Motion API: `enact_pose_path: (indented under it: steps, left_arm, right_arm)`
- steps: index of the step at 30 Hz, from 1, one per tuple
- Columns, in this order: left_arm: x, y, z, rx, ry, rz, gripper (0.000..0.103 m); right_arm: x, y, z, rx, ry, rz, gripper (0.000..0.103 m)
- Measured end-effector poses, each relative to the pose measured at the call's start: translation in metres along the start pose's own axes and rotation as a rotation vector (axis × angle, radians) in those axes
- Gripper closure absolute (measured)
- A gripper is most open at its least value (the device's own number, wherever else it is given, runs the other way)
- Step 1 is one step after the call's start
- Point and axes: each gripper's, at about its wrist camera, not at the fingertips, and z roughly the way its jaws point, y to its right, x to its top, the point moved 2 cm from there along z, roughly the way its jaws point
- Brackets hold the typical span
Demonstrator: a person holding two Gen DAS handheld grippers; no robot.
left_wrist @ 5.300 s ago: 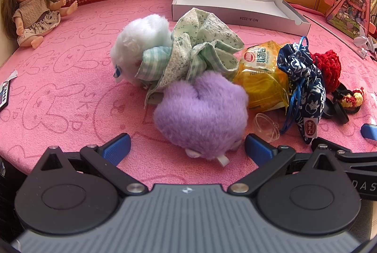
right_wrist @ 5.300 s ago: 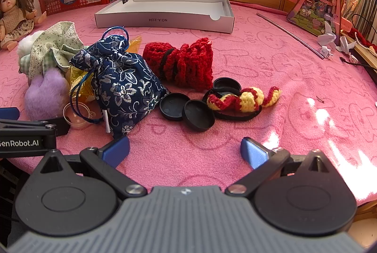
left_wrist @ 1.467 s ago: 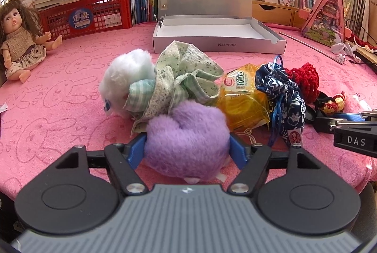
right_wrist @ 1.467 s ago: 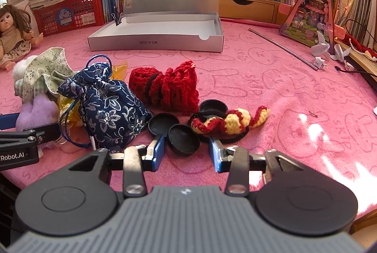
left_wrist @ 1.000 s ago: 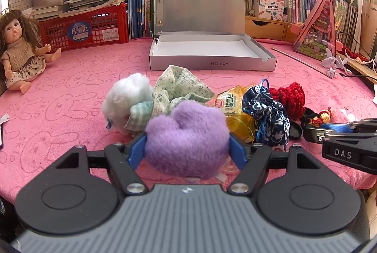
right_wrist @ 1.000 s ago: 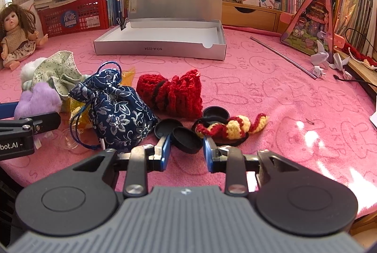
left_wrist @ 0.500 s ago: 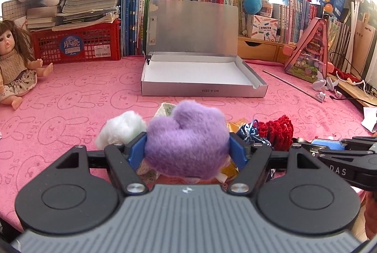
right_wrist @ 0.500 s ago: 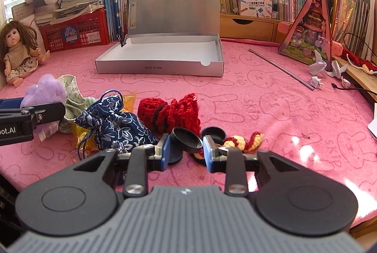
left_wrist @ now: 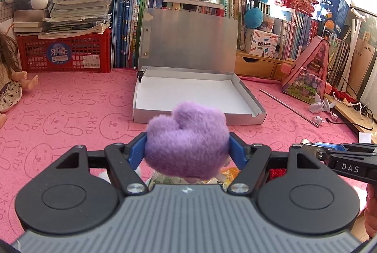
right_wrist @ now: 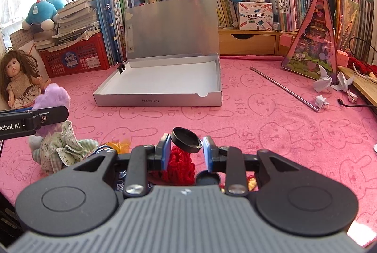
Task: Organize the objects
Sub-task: 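Carry the purple plush and black lid into the white box with both grippers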
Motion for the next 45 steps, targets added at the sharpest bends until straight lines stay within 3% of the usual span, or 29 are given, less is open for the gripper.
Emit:
enact_pose_path:
  steps: [5, 8, 10, 18, 30, 35, 45]
  left_arm:
    - [0.022, 0.000, 0.014, -0.009, 0.005, 0.023, 0.027]
    - [0.039, -0.007, 0.029, -0.075, -0.040, -0.034, 0.027]
    - [0.050, -0.012, 0.042, -0.111, -0.071, -0.081, 0.027]
    - [0.092, -0.029, 0.102, -0.115, -0.148, -0.132, 0.027]
    - [0.116, -0.038, 0.208, 0.001, -0.254, -0.150, 0.027]
    - [0.107, -0.037, 0.239, 0.055, -0.291, -0.141, 0.027]
    - [0.134, -0.036, 0.296, 0.101, -0.275, -0.109, 0.027]
  right_arm:
    - [0.018, 0.004, 0.009, 0.003, 0.007, -0.010, 0.069]
    - [0.032, 0.005, 0.016, 0.016, 0.012, -0.023, 0.069]
    - [0.044, 0.007, 0.024, 0.034, -0.009, -0.017, 0.069]
    - [0.089, 0.018, 0.078, 0.080, -0.106, 0.017, 0.069]
    - [0.116, 0.033, 0.175, 0.076, -0.272, 0.086, 0.069]
    - [0.111, 0.033, 0.200, 0.062, -0.287, 0.091, 0.069]
    - [0.143, 0.037, 0.260, 0.043, -0.285, 0.124, 0.069]
